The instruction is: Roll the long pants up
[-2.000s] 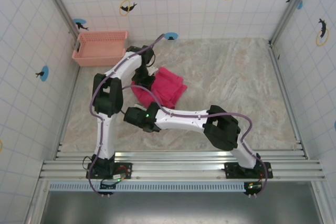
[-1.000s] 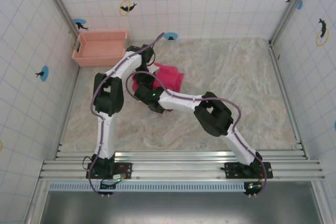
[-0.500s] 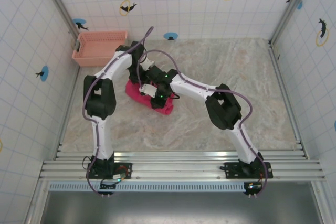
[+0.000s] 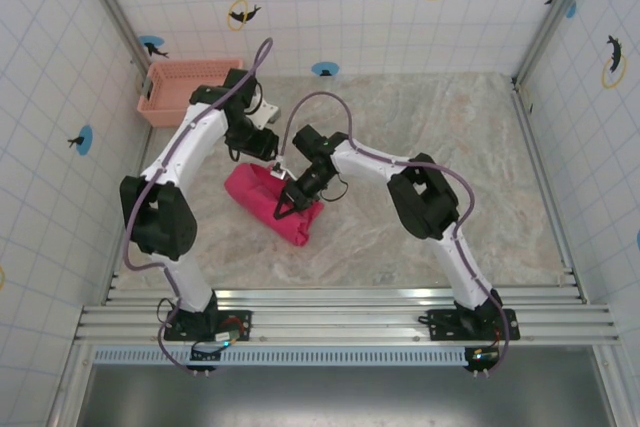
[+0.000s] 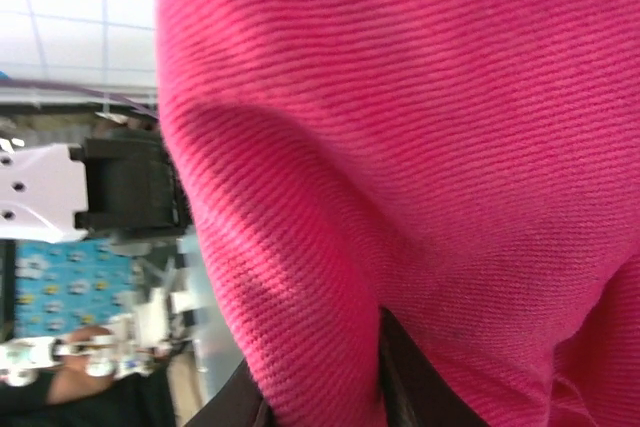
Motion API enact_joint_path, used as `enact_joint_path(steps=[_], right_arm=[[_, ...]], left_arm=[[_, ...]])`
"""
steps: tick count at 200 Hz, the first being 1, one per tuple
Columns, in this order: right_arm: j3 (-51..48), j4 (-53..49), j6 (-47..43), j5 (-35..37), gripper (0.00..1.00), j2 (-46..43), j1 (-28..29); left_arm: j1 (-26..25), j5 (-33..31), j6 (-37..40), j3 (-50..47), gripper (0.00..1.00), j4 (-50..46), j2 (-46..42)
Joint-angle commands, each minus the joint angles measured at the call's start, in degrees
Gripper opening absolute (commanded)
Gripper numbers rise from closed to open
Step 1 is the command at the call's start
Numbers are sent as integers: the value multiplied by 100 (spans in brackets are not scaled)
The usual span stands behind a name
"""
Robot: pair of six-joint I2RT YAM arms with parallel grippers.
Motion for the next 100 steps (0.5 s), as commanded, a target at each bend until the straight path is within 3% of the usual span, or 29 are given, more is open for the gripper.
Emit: enact_joint_path(steps=[1, 41, 100], right_arm=[[267, 19, 653, -724, 17, 354, -100], [338, 91, 698, -741, 16, 532, -468], [255, 383, 822, -678, 16, 764, -757]], left_arm=[[43, -177, 127, -458, 66, -45, -310], [40, -460, 112, -1216, 63, 86, -693], [46, -592, 9, -1586, 61, 242, -922]])
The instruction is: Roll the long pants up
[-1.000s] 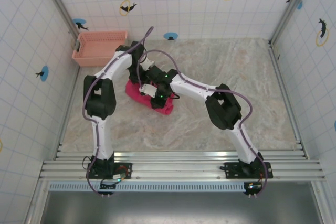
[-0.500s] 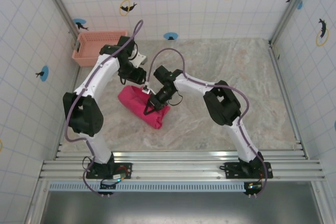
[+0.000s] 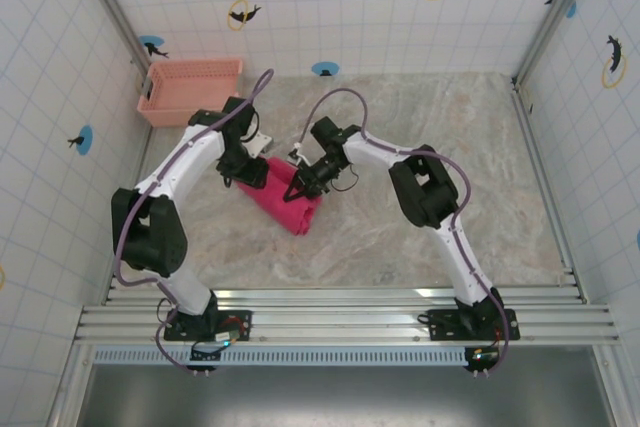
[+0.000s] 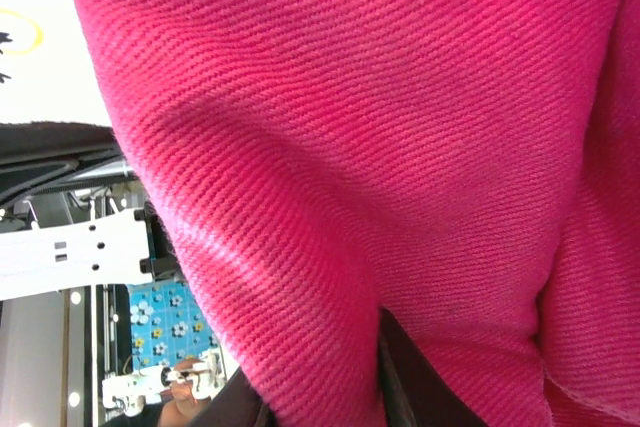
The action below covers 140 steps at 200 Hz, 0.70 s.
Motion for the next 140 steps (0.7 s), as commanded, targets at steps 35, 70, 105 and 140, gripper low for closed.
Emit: enact_joint_path(steps=[35, 70, 105, 140], right_arm=[[141, 123, 136, -58, 15, 564, -91], [251, 129, 137, -158, 15, 708, -117], [333, 125, 136, -278, 15, 784, -196], [299, 5, -46, -329, 24, 752, -239]], left_arm=[[39, -120, -34, 166, 61, 148, 232], [-1, -56, -77, 634, 61, 166, 864], [-171, -907, 27, 1101, 62, -31, 1745], [-194, -712, -75, 1436, 62, -84, 2395]])
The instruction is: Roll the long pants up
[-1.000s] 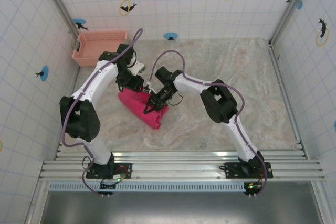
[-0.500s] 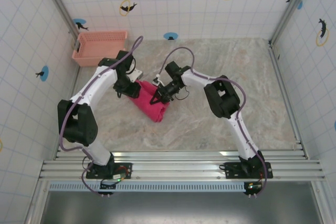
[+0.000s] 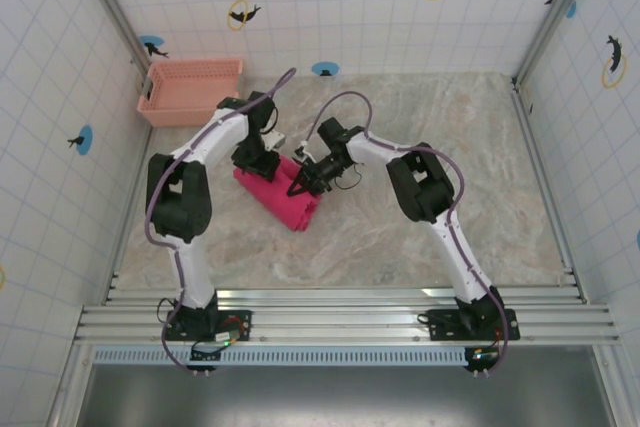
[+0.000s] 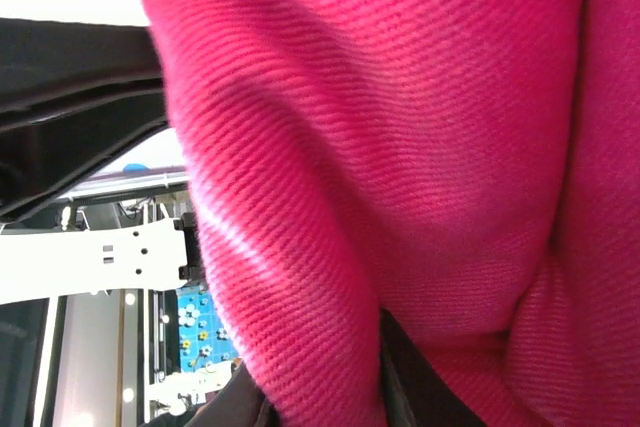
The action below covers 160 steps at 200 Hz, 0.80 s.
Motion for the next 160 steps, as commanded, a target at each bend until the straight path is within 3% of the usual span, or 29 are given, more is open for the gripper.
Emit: enact_joint_path(steps=[1, 25, 44, 50, 56, 83, 114, 160], right_arm=[[65, -183, -124, 247, 25, 231, -2], [-57, -284, -326, 636, 50, 44, -166], [-243, -296, -457, 1010, 62, -313, -342], [-295, -309, -460, 1138, 84, -422, -387], [-346, -311, -470, 1267, 92, -542, -444], [-413, -753, -1006, 1829, 100, -1059, -571], [-540, -1166, -1454, 2577, 98, -1370, -691], [-633, -1388, -1853, 3015, 98, -1273, -412]], left_arm=[[-5, -201, -96, 145, 62, 88, 539], [-127, -243, -111, 436, 62, -14, 940], [-172, -245, -75, 629, 62, -130, 1206], [-183, -252, -50, 669, 62, -162, 1265], [-184, -252, -57, 705, 62, -168, 1315], [-192, -261, -15, 840, 62, -224, 1468], [-196, -296, 19, 1039, 62, -327, 1595], [-205, -318, 67, 1303, 62, -465, 1737]])
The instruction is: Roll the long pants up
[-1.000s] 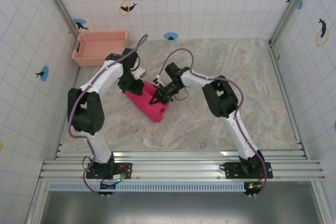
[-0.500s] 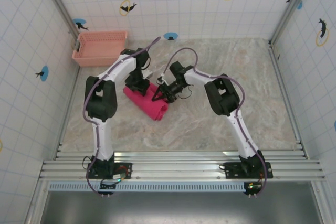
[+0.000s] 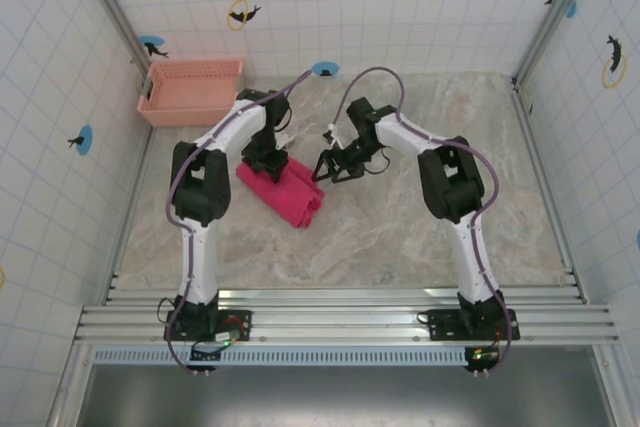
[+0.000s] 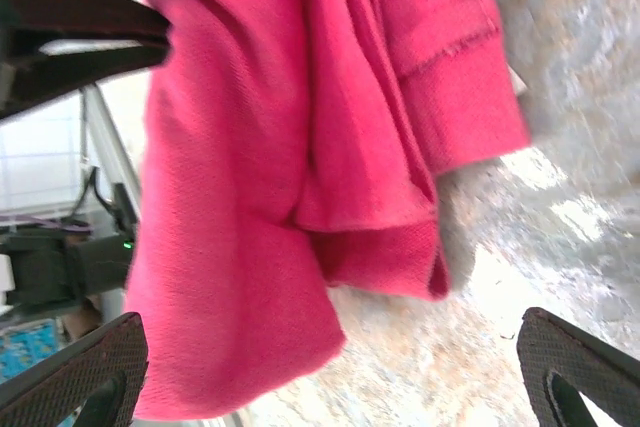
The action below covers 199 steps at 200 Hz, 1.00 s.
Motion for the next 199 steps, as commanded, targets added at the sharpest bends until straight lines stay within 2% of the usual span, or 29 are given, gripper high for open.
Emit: enact_joint_path(steps=[1, 14, 46, 66, 80, 141, 153, 199], right_arm=[[-117, -321, -395, 464, 98, -115, 259], [-104, -205, -361, 422, 98, -72, 334], [26, 98, -179, -235, 98, 348, 435], [-81, 461, 44, -301, 98, 352, 432], [-259, 863, 338, -412, 98, 297, 317], [-405, 1329, 538, -874, 98, 228, -182], [-254, 1276, 540, -1077, 98, 378, -103], [136, 1185, 562, -1125, 98, 820, 494]], left_arm=[[-6, -89, 60, -44, 62, 521, 578], [-8, -83, 61, -12, 62, 508, 608], [-24, -89, 83, 109, 62, 426, 719], [-41, -126, 108, 206, 62, 356, 749], [-44, -156, 120, 298, 62, 295, 998], [-44, -284, 182, 689, 61, 102, 1233], [-44, -266, 177, 792, 62, 64, 1306], [-87, -302, 160, 1054, 61, -47, 1516]])
